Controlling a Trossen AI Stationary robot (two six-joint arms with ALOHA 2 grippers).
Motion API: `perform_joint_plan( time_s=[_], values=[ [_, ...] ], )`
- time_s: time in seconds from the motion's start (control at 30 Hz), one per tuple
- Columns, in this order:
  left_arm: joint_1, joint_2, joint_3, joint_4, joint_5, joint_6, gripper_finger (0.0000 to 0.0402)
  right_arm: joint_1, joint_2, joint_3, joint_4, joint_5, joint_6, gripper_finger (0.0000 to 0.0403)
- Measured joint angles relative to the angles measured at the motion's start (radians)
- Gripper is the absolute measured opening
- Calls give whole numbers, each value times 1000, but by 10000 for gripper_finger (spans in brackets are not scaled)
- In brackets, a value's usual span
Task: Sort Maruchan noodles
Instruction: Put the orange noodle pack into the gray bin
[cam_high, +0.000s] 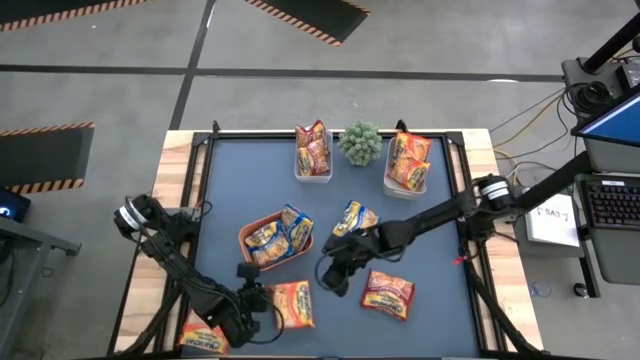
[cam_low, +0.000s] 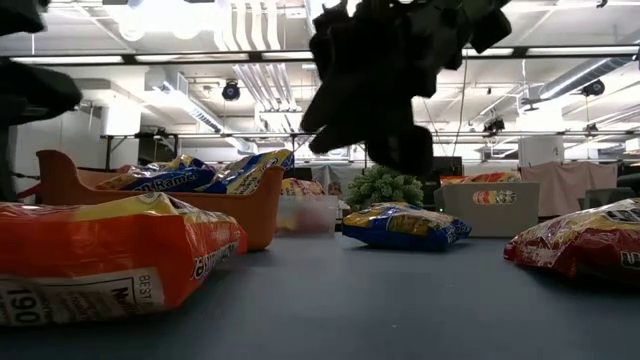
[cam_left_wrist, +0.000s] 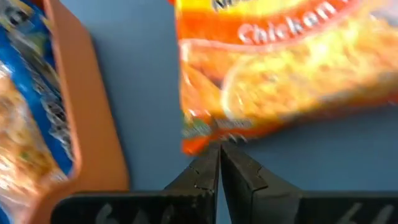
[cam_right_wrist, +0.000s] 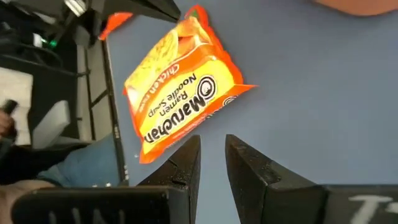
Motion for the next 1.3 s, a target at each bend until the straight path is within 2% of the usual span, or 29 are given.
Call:
perform_joint_plan(
  time_s=[0.13,0.43,0.8,0.9,1.1,1.3],
  values=[
    [-20,-2,16,-8,46,-22,0,24,60,47,-1,-1,-30,63],
    [-36,-34,58,-19,45,-16,0,45,103,74,2,39,-74,63],
    [-17,10,56,120,11,15,0,52,102,72,11,151,-127,65],
    [-12,16,56,158,-34,21,0,52,102,72,36,160,-130,79],
    [-9,64,56,229,-45,26,0,69,102,72,62,168,-137,129],
    [-9,99,57,264,-120,27,0,93,102,72,67,196,-102,171]
  ],
)
